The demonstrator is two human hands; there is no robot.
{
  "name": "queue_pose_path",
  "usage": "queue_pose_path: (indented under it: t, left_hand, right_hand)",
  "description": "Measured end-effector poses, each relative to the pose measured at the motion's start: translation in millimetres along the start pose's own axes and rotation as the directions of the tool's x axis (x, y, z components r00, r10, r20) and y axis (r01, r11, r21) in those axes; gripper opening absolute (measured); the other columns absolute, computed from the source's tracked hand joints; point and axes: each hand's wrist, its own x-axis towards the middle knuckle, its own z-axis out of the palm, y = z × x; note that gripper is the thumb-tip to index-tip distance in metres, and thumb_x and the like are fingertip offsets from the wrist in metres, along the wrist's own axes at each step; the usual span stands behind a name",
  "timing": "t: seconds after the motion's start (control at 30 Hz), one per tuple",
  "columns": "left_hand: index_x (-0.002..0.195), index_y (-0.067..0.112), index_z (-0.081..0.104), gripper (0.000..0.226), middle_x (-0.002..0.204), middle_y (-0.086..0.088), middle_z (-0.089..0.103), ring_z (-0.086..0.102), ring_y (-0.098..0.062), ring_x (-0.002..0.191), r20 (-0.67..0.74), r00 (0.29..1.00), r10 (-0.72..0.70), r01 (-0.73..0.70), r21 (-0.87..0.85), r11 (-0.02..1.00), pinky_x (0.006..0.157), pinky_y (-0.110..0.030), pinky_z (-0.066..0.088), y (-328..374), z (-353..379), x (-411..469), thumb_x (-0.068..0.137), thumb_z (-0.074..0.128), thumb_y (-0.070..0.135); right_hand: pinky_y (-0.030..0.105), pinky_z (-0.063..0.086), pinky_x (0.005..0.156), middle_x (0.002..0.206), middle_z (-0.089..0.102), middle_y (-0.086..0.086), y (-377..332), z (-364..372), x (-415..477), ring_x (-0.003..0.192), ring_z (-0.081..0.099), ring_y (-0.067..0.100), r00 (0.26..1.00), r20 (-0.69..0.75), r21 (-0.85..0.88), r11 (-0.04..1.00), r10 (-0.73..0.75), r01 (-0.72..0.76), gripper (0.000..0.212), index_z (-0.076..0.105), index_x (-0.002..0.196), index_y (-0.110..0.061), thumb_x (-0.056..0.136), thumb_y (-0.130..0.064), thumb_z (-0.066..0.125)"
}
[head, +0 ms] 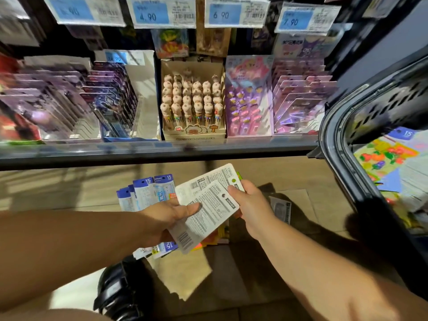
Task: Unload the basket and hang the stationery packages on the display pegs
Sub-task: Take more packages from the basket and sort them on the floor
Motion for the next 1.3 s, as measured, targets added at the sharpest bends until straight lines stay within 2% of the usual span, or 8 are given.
queue_pose_path:
  t: [0.1,0.27,0.4,0.57,0.87,1.03,1.2,1.3]
  left_hand:
    - [0.118,0.019,0.065,0.046,0.105,-0.005,0.075,0.072,-0.024,0.094,-0.012,0.999,0.029,-0.030,-0.055,0.998,0.075,-0.037,0.056,4.6,0.0,0.7,0.074,0.072,0.031]
    - [0.122,0.007,0.058,0.035,0.094,-0.010,0.076,0.073,-0.021,0.074,-0.113,0.992,0.056,-0.071,-0.134,0.988,0.055,-0.031,0.058,12.2,-6.7,2.5,0.089,0.067,0.015]
    - [0.118,0.010,0.059,0.027,0.093,-0.009,0.077,0.074,-0.021,0.074,-0.133,0.988,0.079,-0.094,-0.112,0.989,0.058,-0.032,0.060,16.9,-8.1,0.8,0.092,0.064,0.010]
    - [0.121,0.010,0.060,0.029,0.101,-0.011,0.076,0.074,-0.023,0.082,-0.123,0.988,0.091,-0.104,-0.112,0.988,0.057,-0.033,0.059,16.7,-6.4,-0.7,0.093,0.063,0.010]
    - [0.118,0.008,0.062,0.024,0.102,-0.011,0.075,0.073,-0.025,0.087,-0.101,0.989,0.104,-0.115,-0.105,0.988,0.070,-0.036,0.061,22.2,-2.3,-5.1,0.095,0.060,0.010]
    - [0.118,0.010,0.064,0.024,0.103,-0.011,0.075,0.073,-0.023,0.082,-0.091,0.990,0.112,-0.123,-0.131,0.984,0.063,-0.033,0.061,22.5,-1.5,-6.5,0.094,0.060,0.010]
    - [0.121,0.008,0.061,0.026,0.105,-0.012,0.075,0.072,-0.024,0.086,-0.101,0.989,0.108,-0.120,-0.124,0.985,0.062,-0.032,0.061,23.2,-0.5,-6.3,0.095,0.060,0.011]
    - [0.120,0.007,0.062,0.026,0.103,-0.012,0.075,0.072,-0.025,0.086,-0.114,0.988,0.106,-0.117,-0.095,0.989,0.066,-0.035,0.061,22.0,2.2,-5.1,0.094,0.061,0.010]
  right_hand:
    - [0.039,0.054,0.089,0.106,0.068,-0.001,-1.4,-3.0,3.5,0.097,0.067,0.017,0.999,-0.036,0.025,0.999,-0.020,0.021,0.029,0.046,0.127,-0.021,0.099,-0.012,0.052]
    - [0.019,0.054,0.059,0.108,0.062,-0.005,-6.9,-11.7,4.5,0.088,0.067,0.014,0.991,-0.083,-0.058,0.993,-0.105,0.101,0.062,0.027,0.130,-0.042,0.096,0.004,0.051]
    - [0.012,0.048,0.055,0.114,0.062,-0.003,-12.0,-21.2,-3.7,0.088,0.064,0.008,0.988,-0.044,-0.258,0.957,-0.149,0.133,0.055,0.043,0.126,-0.040,0.094,0.004,0.050]
    - [0.023,0.059,0.070,0.115,0.063,-0.006,-12.7,-25.6,-11.1,0.089,0.066,0.006,0.993,-0.025,-0.374,0.922,-0.115,0.098,0.042,0.054,0.119,-0.043,0.094,-0.010,0.059]
    - [0.018,0.052,0.078,0.109,0.061,-0.017,-20.4,-34.1,-19.6,0.104,0.060,0.003,0.980,0.079,-0.441,0.875,-0.184,0.200,0.071,0.047,0.132,-0.030,0.074,-0.009,0.082]
    - [0.029,0.057,0.088,0.110,0.069,-0.010,-17.7,-39.3,-14.6,0.101,0.064,0.005,0.960,0.058,-0.488,0.831,-0.274,0.267,0.054,0.062,0.121,-0.025,0.072,-0.024,0.085]
    - [0.035,0.057,0.075,0.083,0.070,-0.010,-15.6,-43.3,-12.5,0.080,0.066,0.012,0.952,-0.090,-0.581,0.792,-0.293,0.189,0.017,0.069,0.090,-0.033,0.079,-0.046,0.074]
    - [0.034,0.048,0.067,0.061,0.061,-0.006,-6.9,-51.9,-8.1,0.065,0.058,0.018,0.952,-0.153,-0.701,0.708,-0.263,0.083,0.037,0.061,0.065,-0.025,0.091,-0.051,0.057]
